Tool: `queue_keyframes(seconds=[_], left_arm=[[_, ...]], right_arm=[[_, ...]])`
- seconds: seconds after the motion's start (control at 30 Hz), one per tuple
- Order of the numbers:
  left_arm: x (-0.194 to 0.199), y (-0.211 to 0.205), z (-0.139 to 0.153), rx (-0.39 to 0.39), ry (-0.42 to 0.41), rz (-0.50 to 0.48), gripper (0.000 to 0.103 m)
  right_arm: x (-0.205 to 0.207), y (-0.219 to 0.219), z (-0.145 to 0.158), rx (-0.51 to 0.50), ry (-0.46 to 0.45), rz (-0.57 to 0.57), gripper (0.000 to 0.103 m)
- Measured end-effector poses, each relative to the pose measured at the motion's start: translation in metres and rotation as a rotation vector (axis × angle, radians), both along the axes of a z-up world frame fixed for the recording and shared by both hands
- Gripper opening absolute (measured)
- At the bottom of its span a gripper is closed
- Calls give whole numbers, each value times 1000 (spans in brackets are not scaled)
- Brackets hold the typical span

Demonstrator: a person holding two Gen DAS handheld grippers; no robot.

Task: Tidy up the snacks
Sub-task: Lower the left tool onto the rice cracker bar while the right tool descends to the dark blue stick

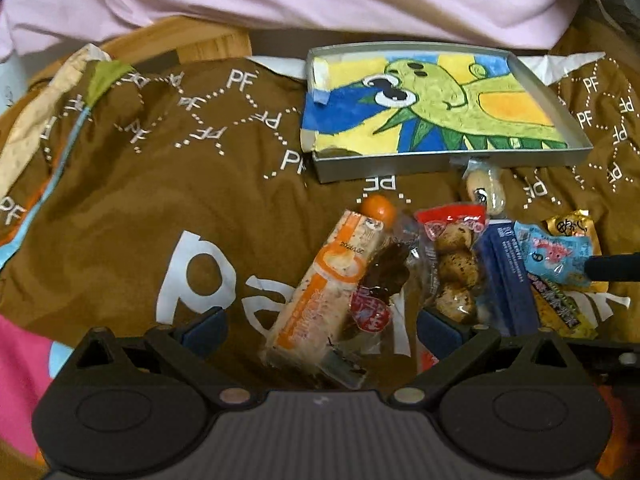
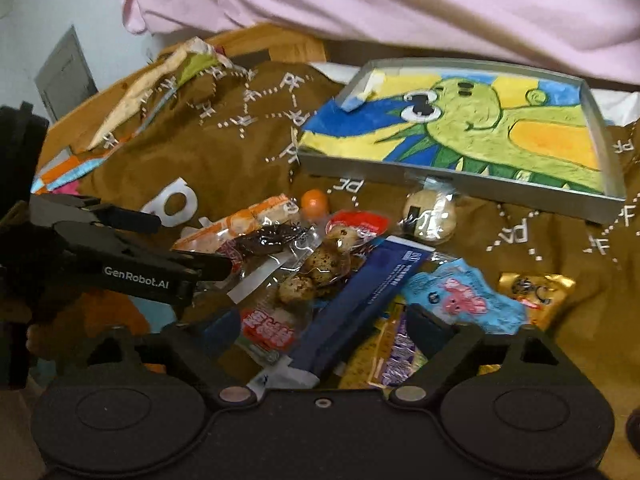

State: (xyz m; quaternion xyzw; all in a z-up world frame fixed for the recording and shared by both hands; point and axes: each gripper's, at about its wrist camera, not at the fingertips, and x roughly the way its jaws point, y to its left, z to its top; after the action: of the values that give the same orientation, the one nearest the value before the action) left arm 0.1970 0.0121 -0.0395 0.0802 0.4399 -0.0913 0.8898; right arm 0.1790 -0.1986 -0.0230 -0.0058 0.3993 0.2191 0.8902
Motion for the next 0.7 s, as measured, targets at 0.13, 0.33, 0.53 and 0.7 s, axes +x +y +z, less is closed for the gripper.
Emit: queue_keyframes(seconds=[0.13, 0.33, 0.53, 0.7], left_arm=[[13, 12, -5, -41, 37, 13, 94], [24, 25, -6, -100, 57, -4, 83], [34, 27, -12, -131, 67, -43, 79], [39, 26, -20, -178, 118, -58, 79]], right_arm=[[12, 8, -13, -35, 38, -26, 73], [19, 7, -25, -40, 60, -54, 58], [29, 4, -29, -6, 66, -85, 59], [28, -1, -28, 32, 80, -101, 54]])
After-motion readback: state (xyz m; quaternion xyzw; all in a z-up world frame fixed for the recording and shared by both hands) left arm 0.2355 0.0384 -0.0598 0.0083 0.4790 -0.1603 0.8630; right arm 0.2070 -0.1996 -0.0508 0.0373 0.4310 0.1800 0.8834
